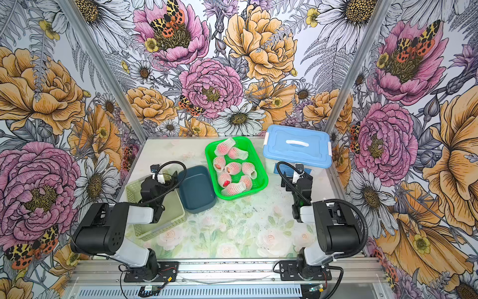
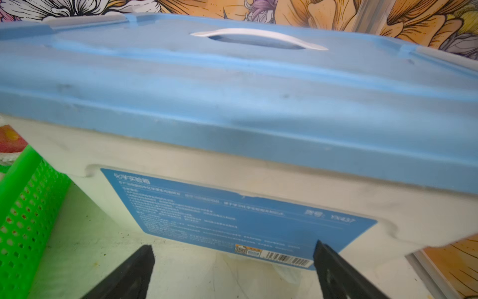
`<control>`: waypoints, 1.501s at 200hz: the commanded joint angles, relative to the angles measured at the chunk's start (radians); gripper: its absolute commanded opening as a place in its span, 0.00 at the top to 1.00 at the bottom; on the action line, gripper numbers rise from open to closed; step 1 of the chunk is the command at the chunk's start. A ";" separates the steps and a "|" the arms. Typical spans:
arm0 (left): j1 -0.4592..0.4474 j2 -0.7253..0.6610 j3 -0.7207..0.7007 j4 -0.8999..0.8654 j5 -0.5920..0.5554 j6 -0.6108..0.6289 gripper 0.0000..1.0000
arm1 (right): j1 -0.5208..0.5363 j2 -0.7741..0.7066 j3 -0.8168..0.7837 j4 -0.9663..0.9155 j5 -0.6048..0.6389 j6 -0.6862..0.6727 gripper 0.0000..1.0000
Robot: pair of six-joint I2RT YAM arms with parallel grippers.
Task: Remove foam nets from apples
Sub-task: Pick up the apple from the basket.
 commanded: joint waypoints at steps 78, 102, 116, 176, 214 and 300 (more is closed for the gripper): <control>0.073 0.006 0.006 0.043 0.172 -0.021 0.01 | 0.004 -0.004 -0.005 0.025 -0.019 -0.008 0.00; 0.073 0.007 0.008 0.038 0.170 -0.021 0.01 | 0.004 -0.004 -0.005 0.024 -0.018 -0.006 0.00; 0.073 0.007 0.008 0.038 0.171 -0.020 0.01 | 0.003 -0.005 -0.005 0.025 -0.018 -0.007 0.00; 0.076 0.007 0.007 0.043 0.177 -0.023 0.01 | 0.003 -0.005 -0.005 0.024 -0.020 -0.008 0.00; 0.078 0.007 0.007 0.043 0.176 -0.023 0.01 | 0.002 -0.004 -0.005 0.024 -0.020 -0.007 0.00; 0.073 -0.055 0.045 -0.079 0.131 -0.032 0.01 | 0.003 -0.005 -0.005 0.023 -0.021 -0.008 0.00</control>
